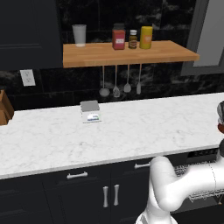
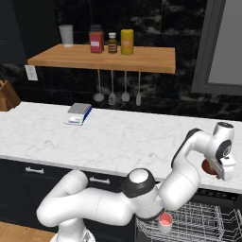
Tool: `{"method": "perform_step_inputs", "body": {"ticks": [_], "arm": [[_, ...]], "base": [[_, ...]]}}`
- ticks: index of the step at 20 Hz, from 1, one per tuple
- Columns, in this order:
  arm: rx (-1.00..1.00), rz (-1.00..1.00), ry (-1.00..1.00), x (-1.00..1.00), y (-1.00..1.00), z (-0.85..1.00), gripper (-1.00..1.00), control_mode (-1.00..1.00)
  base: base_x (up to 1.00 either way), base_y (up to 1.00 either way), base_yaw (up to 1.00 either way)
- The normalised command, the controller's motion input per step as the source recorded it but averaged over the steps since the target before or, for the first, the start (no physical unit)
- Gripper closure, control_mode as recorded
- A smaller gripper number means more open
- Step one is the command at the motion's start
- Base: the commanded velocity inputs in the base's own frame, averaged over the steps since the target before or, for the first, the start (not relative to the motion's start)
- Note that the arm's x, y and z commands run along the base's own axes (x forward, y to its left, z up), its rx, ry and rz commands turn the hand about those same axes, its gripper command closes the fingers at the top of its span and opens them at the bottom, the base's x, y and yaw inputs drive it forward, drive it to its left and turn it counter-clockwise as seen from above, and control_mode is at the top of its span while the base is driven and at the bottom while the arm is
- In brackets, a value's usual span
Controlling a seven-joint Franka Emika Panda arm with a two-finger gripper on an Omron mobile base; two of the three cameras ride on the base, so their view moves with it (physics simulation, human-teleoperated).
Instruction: Pick up the cup and bowl from the counter, place them in the dishwasher, and close the dishwasher door.
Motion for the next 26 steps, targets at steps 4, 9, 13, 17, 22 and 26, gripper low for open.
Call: {"method": "perform_step_inputs", "body": {"ticks": [4,9,13,17,22,26], "arm": [[0.0,0.0,0.0,0.0,0.0,0.0,1.0,-1.0],[0.0,0.0,0.0,0.0,0.0,0.0,1.0,-1.0],[0.0,0.0,-0.01,-0.1,0.0,0.0,1.0,-1.0],[0.0,0.0,-0.1,-0.36,0.0,0.08,1.0,-1.0],[0.0,0.02,-0.13,-0.48,0.0,0.28,1.0,-1.0],[0.0,0.05,-0.13,-0.62,0.0,0.15,1.0,-1.0]], "base": [[0.0,0.0,0.0],[0.0,0.0,0.0],[0.0,0.0,0.0],[0.0,0.0,0.0],[0.0,0.0,0.0],[0.0,0.0,0.0]]}}
